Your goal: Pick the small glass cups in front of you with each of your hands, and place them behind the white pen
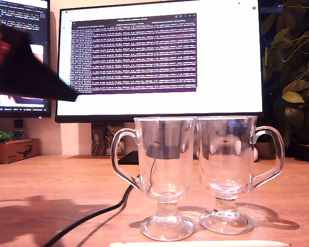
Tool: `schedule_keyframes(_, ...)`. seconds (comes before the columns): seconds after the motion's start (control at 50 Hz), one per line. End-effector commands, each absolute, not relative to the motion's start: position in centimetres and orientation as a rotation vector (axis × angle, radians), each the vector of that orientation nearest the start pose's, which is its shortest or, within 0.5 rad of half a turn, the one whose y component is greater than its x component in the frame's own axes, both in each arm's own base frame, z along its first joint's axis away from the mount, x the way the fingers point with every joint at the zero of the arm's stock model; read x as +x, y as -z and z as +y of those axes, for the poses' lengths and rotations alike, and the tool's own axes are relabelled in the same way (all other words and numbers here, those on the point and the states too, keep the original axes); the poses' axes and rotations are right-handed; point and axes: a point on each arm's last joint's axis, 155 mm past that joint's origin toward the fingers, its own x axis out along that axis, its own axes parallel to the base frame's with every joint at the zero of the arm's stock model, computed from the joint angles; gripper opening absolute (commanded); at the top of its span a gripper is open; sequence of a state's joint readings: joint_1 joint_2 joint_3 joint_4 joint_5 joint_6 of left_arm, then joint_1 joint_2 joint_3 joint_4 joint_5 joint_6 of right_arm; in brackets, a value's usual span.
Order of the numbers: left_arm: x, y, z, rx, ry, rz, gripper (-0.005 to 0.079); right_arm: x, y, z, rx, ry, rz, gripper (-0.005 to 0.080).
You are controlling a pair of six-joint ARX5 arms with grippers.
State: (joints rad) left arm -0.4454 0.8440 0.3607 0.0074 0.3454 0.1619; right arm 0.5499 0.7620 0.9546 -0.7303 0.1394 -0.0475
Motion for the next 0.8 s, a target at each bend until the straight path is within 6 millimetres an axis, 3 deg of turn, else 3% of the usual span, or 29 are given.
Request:
schedule_keyframes(0.0,25.5,-12.5,-17.5,0.16,0.765,0.429,-0.0019,25.6,-24.2,11.4,-0.242,-0.373,0.519,-0.0005)
schedule_keyframes(0.22,28.1,-13.0,-13.6,0.123,0.627,0.386,-0.0019,28.7,-20.6,9.3,-0.181,-0.266,0.46,-0.0005)
schedule_keyframes(0.38,28.9,-12.0,-10.9,0.083,0.548,0.36,-0.0019,30.2,-17.9,5.8,-0.122,-0.137,0.448,-0.0005)
schedule_keyframes(0.66,28.6,-9.6,-7.9,0.025,0.449,0.331,-0.0019,31.3,-16.0,-0.7,0.002,0.053,0.387,-0.0005)
schedule_keyframes(0.78,28.0,-8.3,-7.6,0.015,0.44,0.356,-0.0019,31.1,-15.1,-2.0,0.045,0.065,0.391,-0.0005)
